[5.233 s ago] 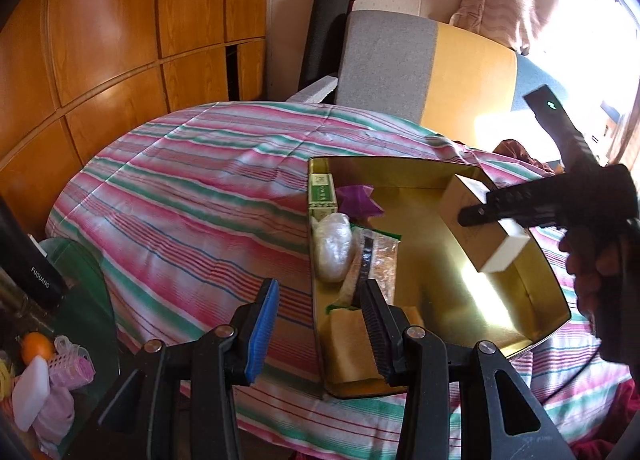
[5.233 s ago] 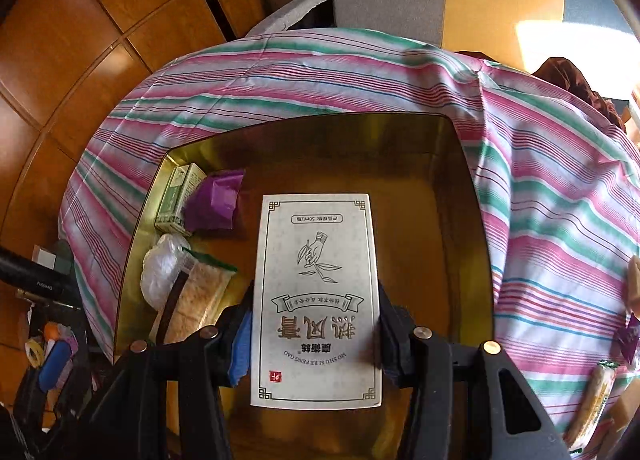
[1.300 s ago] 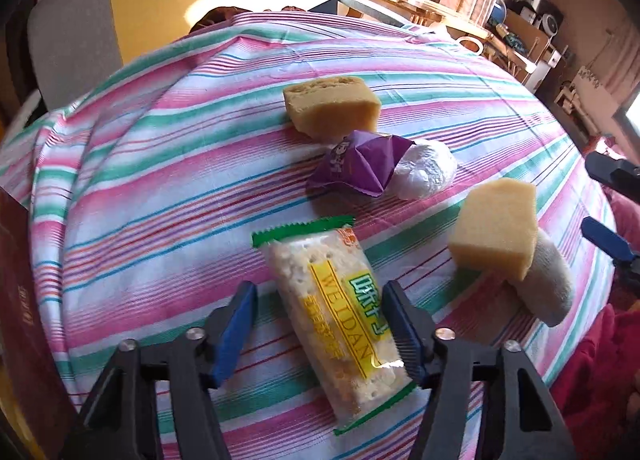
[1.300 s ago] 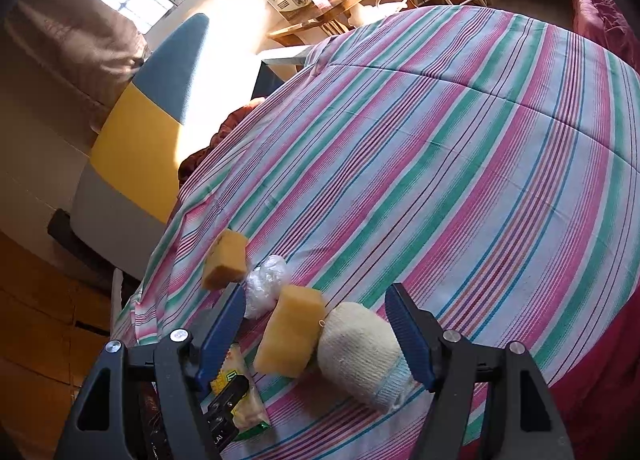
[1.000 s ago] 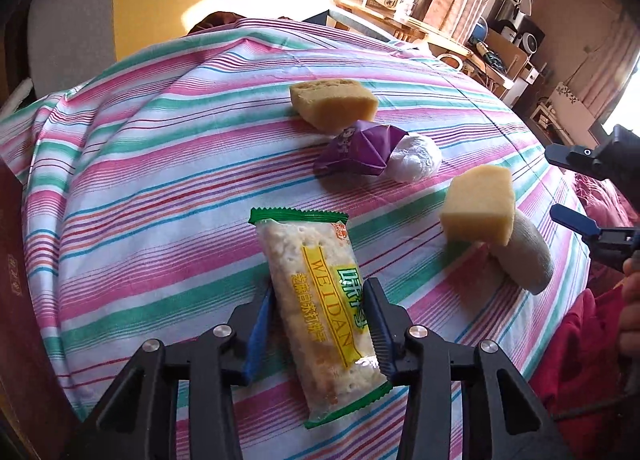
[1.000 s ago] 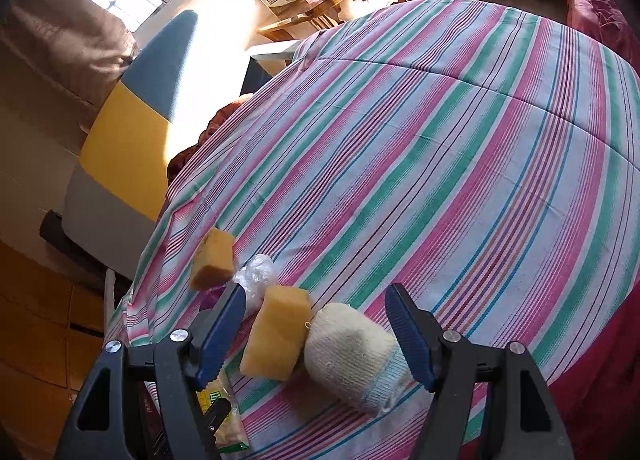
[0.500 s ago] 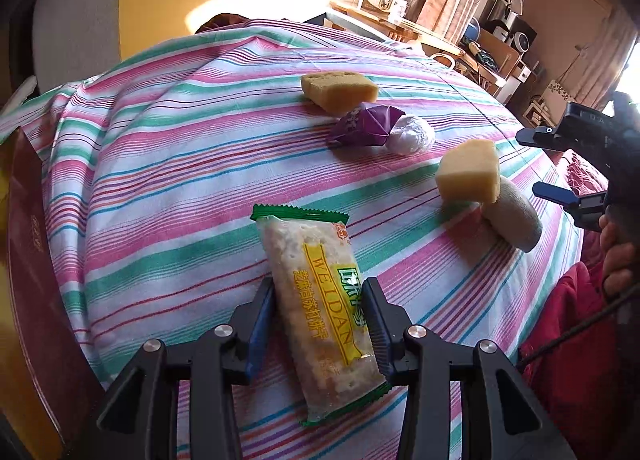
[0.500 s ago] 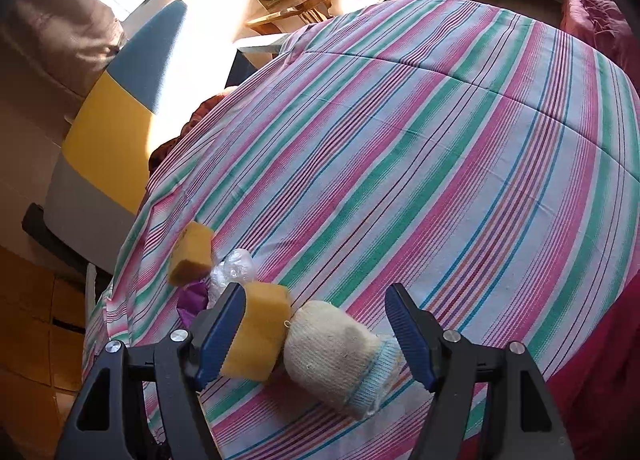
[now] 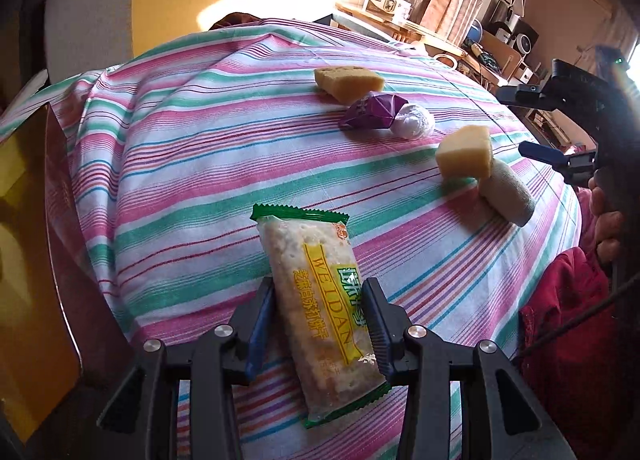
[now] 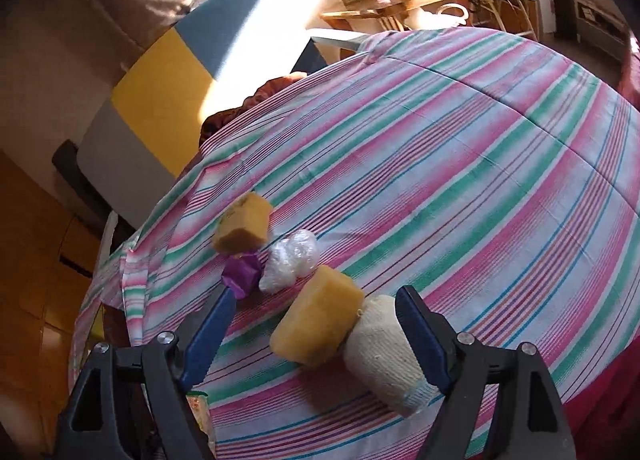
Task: Organize objects
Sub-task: 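Hold the cracker bar with left tool while right tool grasps a yellow sponge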
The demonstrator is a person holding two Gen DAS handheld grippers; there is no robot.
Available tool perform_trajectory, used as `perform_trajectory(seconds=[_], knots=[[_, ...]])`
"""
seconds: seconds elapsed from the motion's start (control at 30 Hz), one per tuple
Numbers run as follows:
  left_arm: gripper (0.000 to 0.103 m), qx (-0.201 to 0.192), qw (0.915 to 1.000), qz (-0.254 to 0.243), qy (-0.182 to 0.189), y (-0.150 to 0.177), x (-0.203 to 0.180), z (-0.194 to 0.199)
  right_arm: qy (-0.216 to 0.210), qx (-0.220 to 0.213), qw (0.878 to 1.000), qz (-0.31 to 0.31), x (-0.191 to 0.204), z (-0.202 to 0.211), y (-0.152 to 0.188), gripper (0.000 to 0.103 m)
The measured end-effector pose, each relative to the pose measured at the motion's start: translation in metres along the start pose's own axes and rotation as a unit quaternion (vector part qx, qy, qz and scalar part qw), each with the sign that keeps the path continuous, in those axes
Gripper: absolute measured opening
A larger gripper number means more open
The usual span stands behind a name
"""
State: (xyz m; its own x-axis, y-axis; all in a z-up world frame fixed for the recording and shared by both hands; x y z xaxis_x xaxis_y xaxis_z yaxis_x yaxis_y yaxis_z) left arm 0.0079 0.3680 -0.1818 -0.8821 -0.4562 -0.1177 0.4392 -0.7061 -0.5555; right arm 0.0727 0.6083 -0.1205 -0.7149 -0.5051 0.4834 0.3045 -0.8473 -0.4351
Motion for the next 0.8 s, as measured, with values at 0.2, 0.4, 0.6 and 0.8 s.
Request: perform_trajectory(seconds=[0.2,0.4,0.6,0.8], knots=[[0.044,-0.002,1.0,0.002,0.01,0.008,0.004,0.005,0.085,0.028,0.969,0.231,0.034,-0.007,0.013,0.087],[0.044,-0.003,0.9999,0.006,0.012,0.008,0.004,0.006,0.13,0.091,0.923,0.351,0.033,-0.027,0.029,0.087],[0.044,-0.003,0.9999,0.006,0.012,0.007,0.005,0.006,0.168,0.12,0.912,0.356,0.024,-0.056,0.032,0.08],[0.045,-0.007,0.9999,0.004,0.008,0.008,0.004,0.006,0.108,0.097,0.95,0.275,0.038,-0.055,0.043,0.054]])
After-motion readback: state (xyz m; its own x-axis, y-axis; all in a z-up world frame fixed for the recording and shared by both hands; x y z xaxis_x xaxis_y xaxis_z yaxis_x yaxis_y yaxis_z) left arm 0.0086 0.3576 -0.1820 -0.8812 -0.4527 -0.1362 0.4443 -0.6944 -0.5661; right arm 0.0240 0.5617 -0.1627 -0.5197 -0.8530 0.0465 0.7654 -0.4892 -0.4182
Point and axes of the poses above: each gripper's, at about its wrist camera, not at the fingertips, and z roughly against the way its jaws point, x to its left, y to its underside, the point moved 8 cm from there along -z, roughly the way its jaws point, and after that the axes turned 9 degrees about -z, right-handed, at the moved point
